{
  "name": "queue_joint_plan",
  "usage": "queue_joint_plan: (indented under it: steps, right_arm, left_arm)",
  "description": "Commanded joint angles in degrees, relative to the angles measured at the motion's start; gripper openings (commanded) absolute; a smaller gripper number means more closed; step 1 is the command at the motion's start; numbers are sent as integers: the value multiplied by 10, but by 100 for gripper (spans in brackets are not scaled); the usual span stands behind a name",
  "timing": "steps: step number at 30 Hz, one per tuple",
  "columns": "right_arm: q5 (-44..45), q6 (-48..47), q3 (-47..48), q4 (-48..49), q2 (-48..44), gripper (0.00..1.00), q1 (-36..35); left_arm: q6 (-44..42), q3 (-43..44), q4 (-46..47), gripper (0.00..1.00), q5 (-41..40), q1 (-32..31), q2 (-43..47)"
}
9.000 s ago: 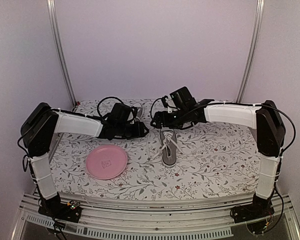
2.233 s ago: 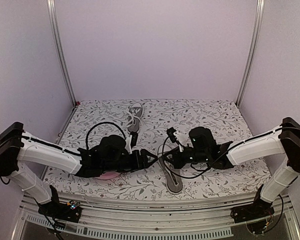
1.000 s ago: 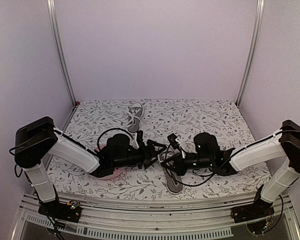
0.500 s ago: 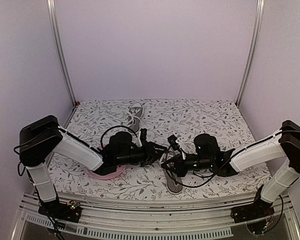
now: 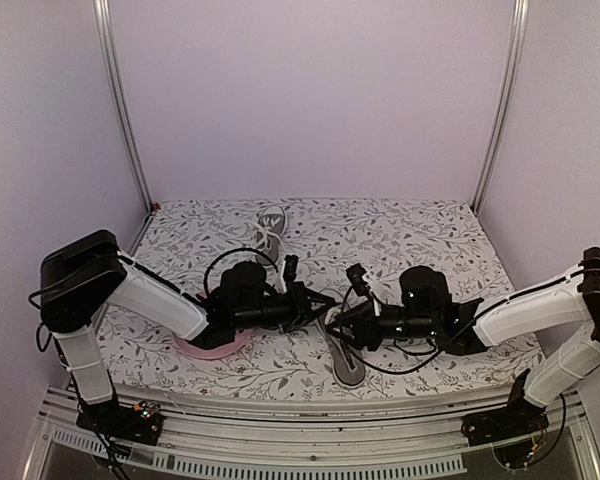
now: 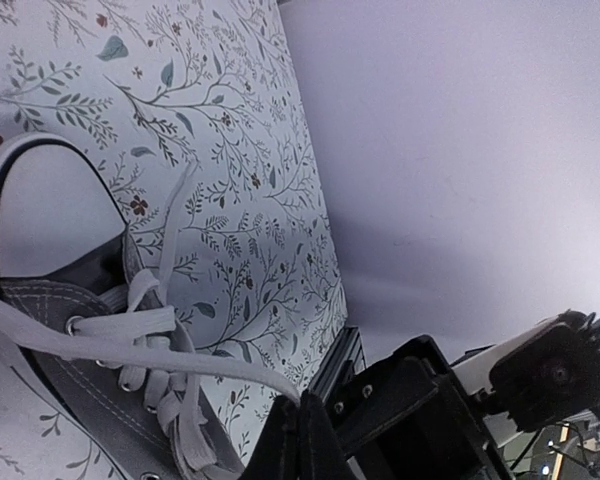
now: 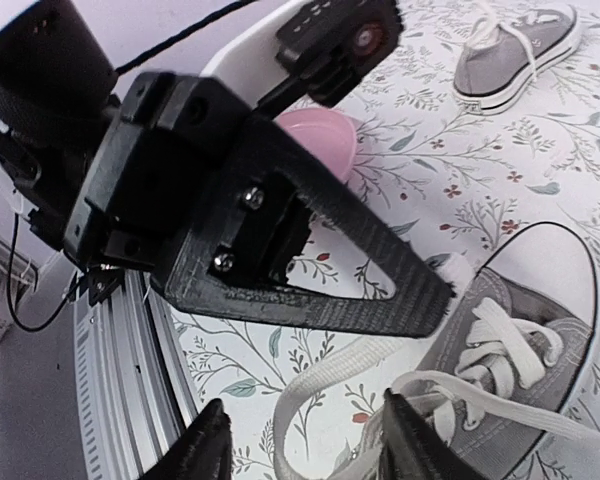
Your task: Tie the shoes
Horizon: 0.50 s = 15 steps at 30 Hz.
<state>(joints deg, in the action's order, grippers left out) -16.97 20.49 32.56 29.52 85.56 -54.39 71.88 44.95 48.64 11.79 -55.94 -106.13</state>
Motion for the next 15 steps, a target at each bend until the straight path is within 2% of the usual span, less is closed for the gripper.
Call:
queue_joint_plan:
  steps: [1, 3, 7, 11, 15]
  right_arm:
    - [115, 32, -17, -57, -81, 63, 5]
    - [198, 64, -13, -125, -113, 73, 16]
    - [342, 136, 39, -295, -116, 79, 39]
    - [333, 190, 78, -368, -65, 78, 95]
    - [338, 191, 134, -391, 17, 73, 103]
  left_arm:
    - [-79, 1, -5, 0, -16, 8, 16]
    - [-112, -4, -8, 0, -16, 8, 26]
    - [-158, -6, -4, 0, -1, 9, 39]
    - [-191, -7, -4, 0, 6, 8, 48]
    - [-203, -8, -13, 0, 7, 7, 51]
